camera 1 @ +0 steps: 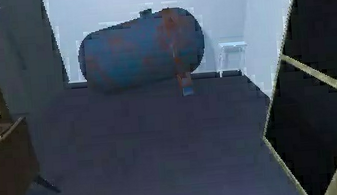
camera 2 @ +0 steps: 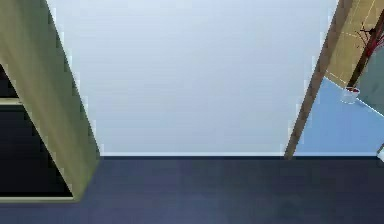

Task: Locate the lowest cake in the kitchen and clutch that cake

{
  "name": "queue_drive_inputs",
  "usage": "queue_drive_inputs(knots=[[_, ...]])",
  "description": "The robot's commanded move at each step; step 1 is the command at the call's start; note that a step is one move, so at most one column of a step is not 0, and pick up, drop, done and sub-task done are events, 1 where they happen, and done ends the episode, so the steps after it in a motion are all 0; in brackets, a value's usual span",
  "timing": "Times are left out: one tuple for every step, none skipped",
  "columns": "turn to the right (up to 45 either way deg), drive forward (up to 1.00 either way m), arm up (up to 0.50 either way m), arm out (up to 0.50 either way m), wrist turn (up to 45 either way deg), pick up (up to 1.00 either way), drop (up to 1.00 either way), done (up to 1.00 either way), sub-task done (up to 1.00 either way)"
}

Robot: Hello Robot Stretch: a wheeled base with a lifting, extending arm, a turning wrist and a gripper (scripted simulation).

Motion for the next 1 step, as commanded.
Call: queue_drive_inputs(knots=[[45.0, 0.00, 0.00, 0.00, 0.0, 0.00, 0.00, 0.00, 0.00]])
